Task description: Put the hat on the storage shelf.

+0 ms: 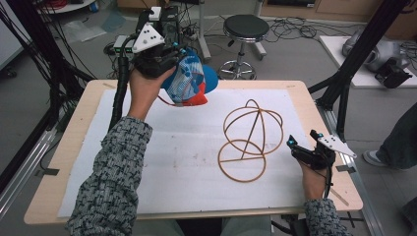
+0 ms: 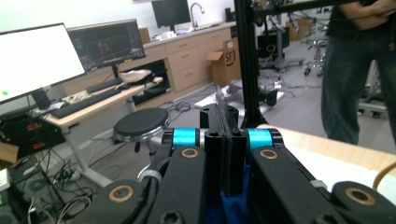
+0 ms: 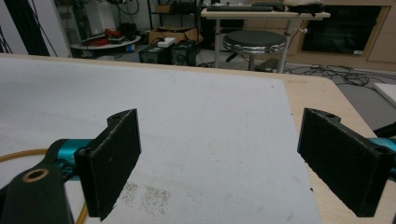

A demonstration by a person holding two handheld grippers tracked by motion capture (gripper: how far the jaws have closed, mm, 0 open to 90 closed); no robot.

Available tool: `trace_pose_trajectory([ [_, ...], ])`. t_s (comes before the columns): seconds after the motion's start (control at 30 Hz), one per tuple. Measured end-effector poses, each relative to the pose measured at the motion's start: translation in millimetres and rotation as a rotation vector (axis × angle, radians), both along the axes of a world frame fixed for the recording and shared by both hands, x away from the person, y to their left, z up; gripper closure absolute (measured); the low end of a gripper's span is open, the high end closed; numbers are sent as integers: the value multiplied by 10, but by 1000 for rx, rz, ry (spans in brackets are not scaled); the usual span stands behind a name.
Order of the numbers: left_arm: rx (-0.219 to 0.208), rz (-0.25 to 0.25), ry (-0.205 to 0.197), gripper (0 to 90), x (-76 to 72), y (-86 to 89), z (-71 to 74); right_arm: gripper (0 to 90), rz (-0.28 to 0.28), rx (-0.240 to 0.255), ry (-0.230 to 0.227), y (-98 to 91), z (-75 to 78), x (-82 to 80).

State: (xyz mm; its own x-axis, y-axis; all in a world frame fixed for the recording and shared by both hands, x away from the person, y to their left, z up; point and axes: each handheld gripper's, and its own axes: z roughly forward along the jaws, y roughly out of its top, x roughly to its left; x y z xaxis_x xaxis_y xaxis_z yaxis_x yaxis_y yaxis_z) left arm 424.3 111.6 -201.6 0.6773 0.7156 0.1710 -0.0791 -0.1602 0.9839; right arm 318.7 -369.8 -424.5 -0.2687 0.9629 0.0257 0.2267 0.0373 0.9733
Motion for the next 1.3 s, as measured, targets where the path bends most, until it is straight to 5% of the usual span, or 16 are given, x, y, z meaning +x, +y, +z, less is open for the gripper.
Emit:
trace_pose_trajectory([
  [0.47, -14, -97, -22, 891, 12, -279, 305, 125, 1, 11, -1, -8, -7, 13],
  [0.7, 18, -129, -57, 891, -70, -479, 444, 126, 1, 8, -2, -12, -5, 9],
  [1.3, -4, -286, -88, 891, -272, -753, 670, 126, 1, 9, -2, -14, -5, 7],
])
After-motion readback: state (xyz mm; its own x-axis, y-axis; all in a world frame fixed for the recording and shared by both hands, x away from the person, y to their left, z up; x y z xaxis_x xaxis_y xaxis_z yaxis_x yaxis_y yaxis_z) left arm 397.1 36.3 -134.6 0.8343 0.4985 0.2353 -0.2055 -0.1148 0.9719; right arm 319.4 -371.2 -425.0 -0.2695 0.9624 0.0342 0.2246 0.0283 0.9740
